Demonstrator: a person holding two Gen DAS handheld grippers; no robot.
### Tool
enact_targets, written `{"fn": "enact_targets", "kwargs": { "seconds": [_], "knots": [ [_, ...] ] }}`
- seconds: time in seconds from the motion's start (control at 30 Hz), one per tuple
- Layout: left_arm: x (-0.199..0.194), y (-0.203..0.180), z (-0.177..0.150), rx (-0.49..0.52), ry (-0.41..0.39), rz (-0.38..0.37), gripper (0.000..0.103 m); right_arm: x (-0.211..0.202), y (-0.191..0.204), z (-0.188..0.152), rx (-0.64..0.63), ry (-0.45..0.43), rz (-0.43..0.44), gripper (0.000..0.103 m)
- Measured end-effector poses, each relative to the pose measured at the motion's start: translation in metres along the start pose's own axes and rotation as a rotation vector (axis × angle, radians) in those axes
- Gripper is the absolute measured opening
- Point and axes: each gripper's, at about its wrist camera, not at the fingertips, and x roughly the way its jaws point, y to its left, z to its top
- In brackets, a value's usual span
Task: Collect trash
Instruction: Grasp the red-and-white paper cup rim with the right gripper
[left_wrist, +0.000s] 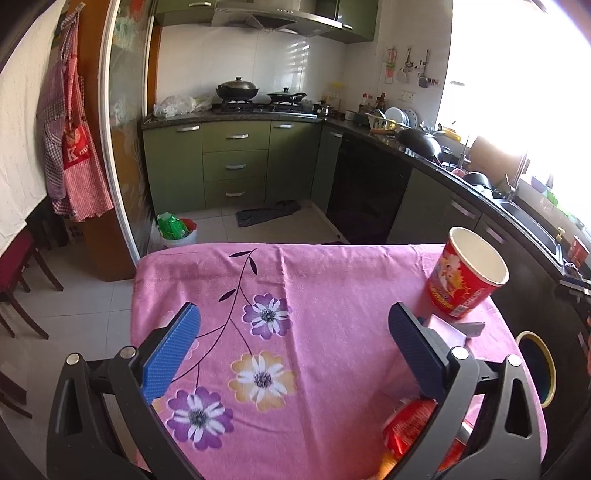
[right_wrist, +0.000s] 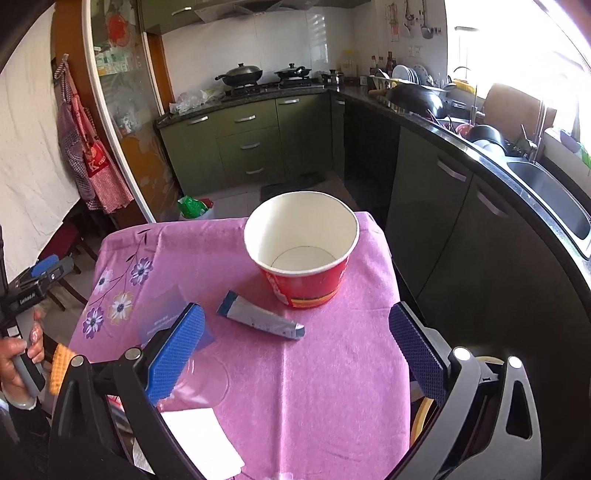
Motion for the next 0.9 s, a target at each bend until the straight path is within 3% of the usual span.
{"fn": "enact_targets", "kwargs": {
  "seconds": [0.03, 0.2, 0.37, 0.7, 0.8, 0.9],
  "knots": [
    [0.009, 0.002, -0.001, -0.004, 0.007, 0.003, 0.097, 0.012, -0.004, 0.011, 0.011, 0.017, -0.012, 0.098],
    [0.048, 0.008, -0.015, -0.019, 0.052, 0.046, 0.097, 0.079, -0.032, 0.059, 0.062, 0.178, -0.083, 0.073],
    [0.07, 0.007, -0.029, 0.001, 0.107, 0.073, 0.097, 0.132, -0.06, 0.079, 0.118, 0.326, -0.107, 0.056],
    [0.084, 0.009, -0.038, 0.005, 0.146, 0.071, 0.097, 0.19, -0.071, 0.074, 0.173, 0.522, -0.078, 0.025],
    [0.084, 0.009, -0.039, 0.004, 0.149, 0.068, 0.097, 0.204, -0.074, 0.069, 0.186, 0.554, -0.075, 0.006],
    [0.085, 0.009, -0.039, 0.004, 0.154, 0.061, 0.097, 0.205, -0.078, 0.068, 0.197, 0.548, -0.068, 0.005]
  ]
}}
